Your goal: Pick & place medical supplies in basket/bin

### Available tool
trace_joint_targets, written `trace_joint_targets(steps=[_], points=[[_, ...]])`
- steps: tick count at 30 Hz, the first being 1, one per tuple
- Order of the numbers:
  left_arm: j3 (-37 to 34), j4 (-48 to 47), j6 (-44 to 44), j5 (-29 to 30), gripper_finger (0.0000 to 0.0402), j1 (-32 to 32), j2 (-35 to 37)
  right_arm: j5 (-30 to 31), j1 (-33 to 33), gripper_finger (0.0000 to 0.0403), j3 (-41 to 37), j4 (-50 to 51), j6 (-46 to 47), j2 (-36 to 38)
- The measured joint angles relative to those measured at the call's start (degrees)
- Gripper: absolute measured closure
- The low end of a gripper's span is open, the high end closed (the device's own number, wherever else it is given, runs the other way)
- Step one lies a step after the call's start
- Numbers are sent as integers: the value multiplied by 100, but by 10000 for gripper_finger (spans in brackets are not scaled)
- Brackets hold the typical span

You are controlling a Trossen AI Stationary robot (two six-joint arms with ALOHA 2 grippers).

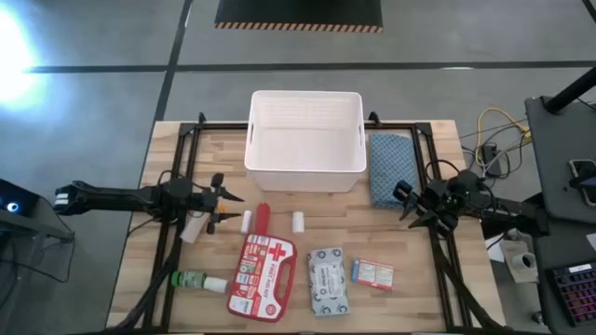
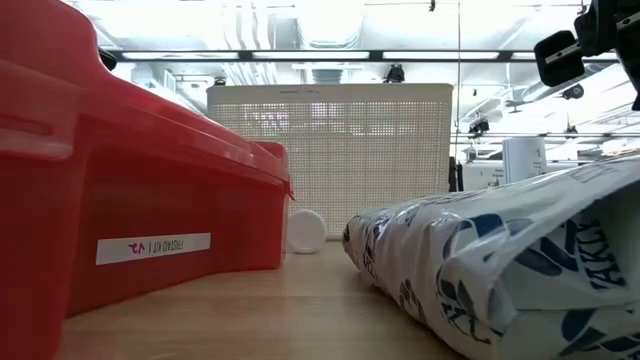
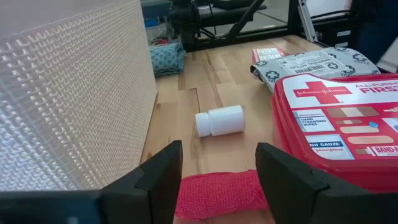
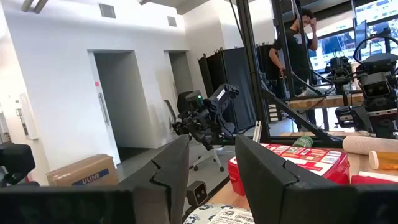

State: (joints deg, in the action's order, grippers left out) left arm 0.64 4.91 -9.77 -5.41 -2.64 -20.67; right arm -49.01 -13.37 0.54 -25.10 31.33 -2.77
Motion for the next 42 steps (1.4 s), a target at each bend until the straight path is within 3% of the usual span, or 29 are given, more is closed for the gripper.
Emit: trace_joint_targets(steps=[28,31,36,39,42], points=[[0,0,0,0,217,-1,0,3,-2,280,-1,-1,-11,-2],[0,0,1,0,217,0,0,531,0,280,-1,-84,-536,1],[0,227,-226,127,217,-35,7,2127,-2,280,-1,-158,-739,-2],[17,627,729,-69,217,-26,4,2771,-2,280,-1,-132,-882,-2],[33,1206,2702,-63,217,-28,7,3100,-2,280,-1,-135,-761,-2]])
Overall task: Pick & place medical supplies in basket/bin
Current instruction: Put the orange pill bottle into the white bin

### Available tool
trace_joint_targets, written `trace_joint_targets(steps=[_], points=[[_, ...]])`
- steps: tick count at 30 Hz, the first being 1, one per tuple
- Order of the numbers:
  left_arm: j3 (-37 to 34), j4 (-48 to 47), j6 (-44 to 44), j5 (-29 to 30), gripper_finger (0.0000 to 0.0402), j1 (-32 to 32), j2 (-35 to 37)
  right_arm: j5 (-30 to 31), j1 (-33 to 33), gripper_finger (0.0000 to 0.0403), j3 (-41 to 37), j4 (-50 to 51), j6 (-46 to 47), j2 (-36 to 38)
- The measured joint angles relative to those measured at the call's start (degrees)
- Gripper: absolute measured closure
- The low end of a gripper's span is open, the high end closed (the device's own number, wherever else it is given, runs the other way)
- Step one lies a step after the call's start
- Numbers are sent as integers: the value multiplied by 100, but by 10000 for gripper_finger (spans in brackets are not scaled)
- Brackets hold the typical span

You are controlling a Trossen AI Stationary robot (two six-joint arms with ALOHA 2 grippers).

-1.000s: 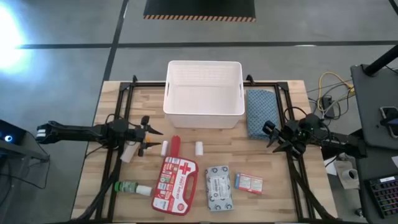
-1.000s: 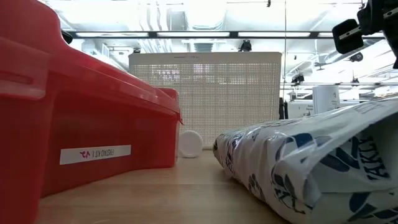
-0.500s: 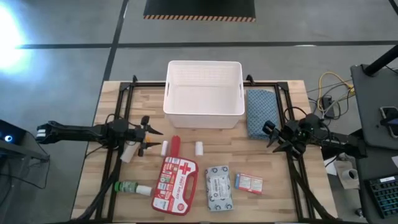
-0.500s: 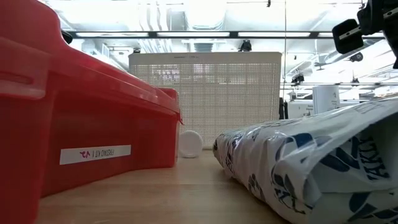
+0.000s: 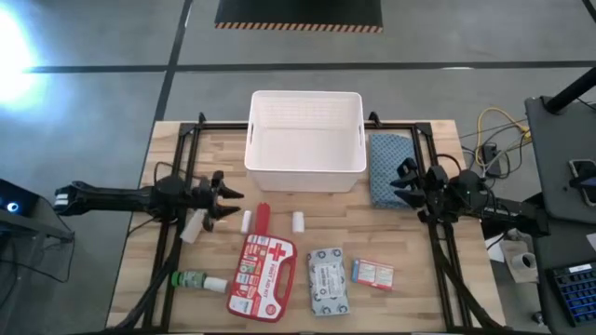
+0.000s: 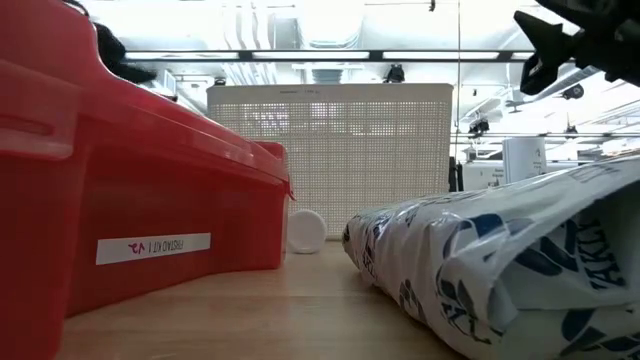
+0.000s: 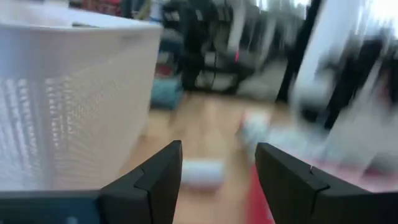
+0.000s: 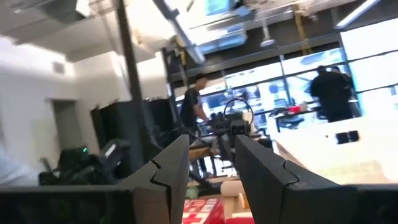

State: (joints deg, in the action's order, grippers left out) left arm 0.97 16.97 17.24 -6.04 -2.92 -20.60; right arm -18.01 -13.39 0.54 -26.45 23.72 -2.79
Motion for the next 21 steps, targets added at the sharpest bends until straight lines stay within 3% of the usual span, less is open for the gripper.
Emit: trace_joint_targets(steps=[1,7,12,17,21], points=[[0,124,629,17,217,0,1,23,0,280,0,-3,5,0],[0,1002,1959,225,217,-7,0,17,2,280,0,-7,14,0],[0,1738,3278,232,217,-2,0,6,26,280,0,-1,2062,4],[13,2121,4251,322,217,-2,-34,339,26,280,0,-3,2669,2],[17,2108,4437,319,217,0,-39,318,44,280,0,-237,3034,-6]])
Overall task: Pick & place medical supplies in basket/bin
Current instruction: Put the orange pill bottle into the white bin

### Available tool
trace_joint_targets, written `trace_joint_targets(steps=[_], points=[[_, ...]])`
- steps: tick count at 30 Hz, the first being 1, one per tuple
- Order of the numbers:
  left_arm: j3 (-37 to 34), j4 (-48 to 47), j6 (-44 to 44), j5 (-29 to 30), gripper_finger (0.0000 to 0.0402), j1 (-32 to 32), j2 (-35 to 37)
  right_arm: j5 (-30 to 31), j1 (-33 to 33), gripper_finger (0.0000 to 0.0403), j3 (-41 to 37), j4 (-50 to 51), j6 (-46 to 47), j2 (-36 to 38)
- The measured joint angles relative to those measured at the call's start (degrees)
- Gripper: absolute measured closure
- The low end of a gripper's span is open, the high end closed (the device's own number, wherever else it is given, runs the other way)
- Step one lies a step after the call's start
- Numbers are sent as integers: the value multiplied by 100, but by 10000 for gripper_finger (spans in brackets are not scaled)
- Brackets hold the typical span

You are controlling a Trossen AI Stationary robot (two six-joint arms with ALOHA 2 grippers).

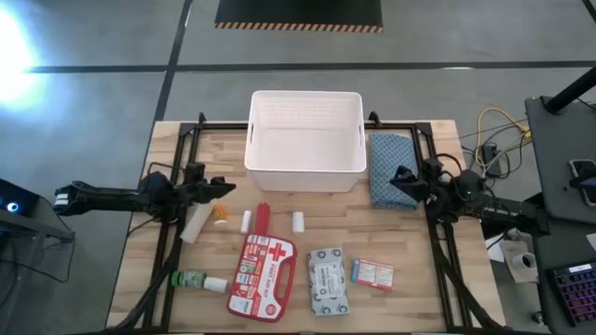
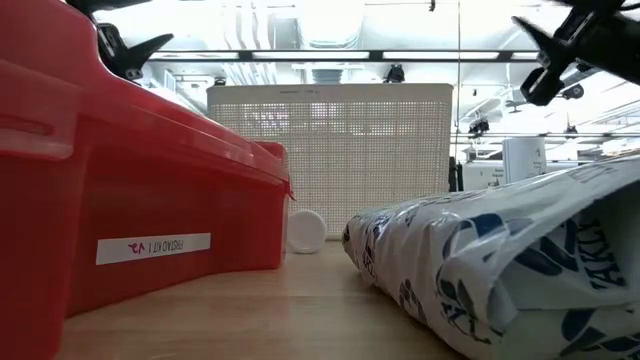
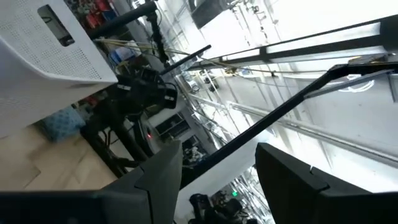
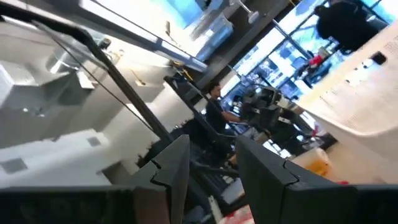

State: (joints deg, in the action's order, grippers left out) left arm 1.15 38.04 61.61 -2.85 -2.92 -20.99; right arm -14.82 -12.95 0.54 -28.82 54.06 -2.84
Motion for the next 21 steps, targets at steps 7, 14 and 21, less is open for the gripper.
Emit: trace_joint_targets(steps=[7,14,21], points=[[101,71,476,242,217,2,-2,448,6,280,0,-1193,1258,7],[775,42,79,404,217,68,-334,734,6,280,-2,-1187,934,-1],[1684,35,-386,297,217,237,-1209,564,6,280,-2,-1163,545,-1]])
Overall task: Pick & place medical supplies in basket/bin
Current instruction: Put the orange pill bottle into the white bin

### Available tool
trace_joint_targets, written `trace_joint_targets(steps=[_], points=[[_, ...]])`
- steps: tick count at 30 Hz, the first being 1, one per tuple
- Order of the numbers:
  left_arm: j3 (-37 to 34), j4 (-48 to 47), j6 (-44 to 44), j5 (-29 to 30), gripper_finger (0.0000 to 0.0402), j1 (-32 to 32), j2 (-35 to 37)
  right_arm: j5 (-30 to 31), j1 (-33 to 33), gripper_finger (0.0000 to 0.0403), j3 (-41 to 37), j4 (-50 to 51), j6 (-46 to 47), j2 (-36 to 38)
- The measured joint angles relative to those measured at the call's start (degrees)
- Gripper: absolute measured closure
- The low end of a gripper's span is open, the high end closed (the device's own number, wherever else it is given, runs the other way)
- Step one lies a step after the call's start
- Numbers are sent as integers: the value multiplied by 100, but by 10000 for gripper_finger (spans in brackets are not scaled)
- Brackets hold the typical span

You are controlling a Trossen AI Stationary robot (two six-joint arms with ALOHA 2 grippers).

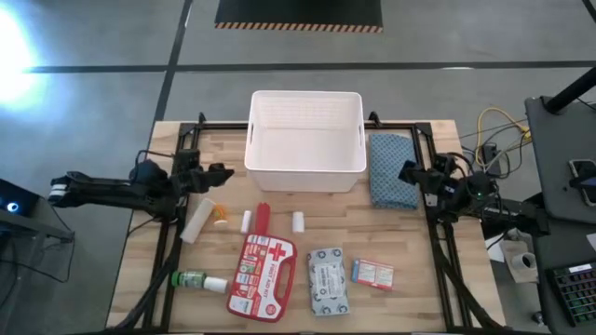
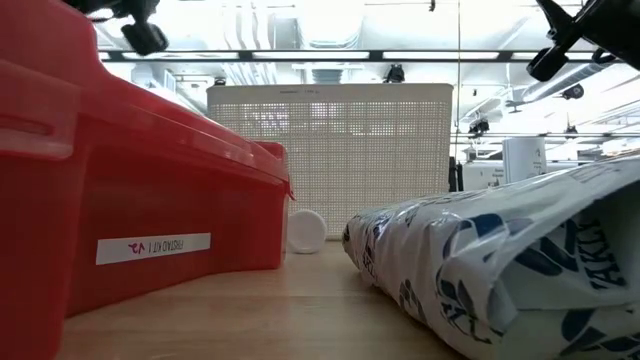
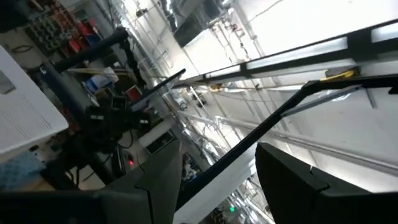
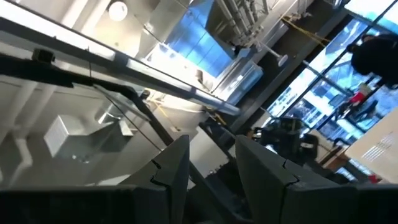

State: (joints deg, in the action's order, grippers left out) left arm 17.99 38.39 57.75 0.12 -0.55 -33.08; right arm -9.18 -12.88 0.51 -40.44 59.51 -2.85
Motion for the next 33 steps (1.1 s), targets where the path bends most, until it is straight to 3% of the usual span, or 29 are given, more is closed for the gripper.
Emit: trace_joint_targets(steps=[7,11,16,20,23,27,30,33], points=[[657,-427,266,-1296,217,1,-894,14,-2,280,1,136,337,-4],[984,-1521,761,-1332,217,1,-1292,-165,1,280,2,259,708,-47],[1438,-1629,1072,-1379,217,3,-2047,-147,0,280,4,442,1091,-196],[1862,-1966,800,-2001,217,47,-2586,-160,0,280,4,899,1240,-419],[2397,-3296,339,-2074,217,276,-2754,-211,0,280,4,1645,1637,-619],[3514,-6506,-332,-1409,217,664,-2927,-674,19,269,4,2554,1819,-889],[4322,-8602,-454,-313,217,1133,-3084,-940,125,249,69,3349,1822,-1090],[4774,-9938,74,766,217,1646,-3182,-949,267,223,390,4673,1474,-1303]])
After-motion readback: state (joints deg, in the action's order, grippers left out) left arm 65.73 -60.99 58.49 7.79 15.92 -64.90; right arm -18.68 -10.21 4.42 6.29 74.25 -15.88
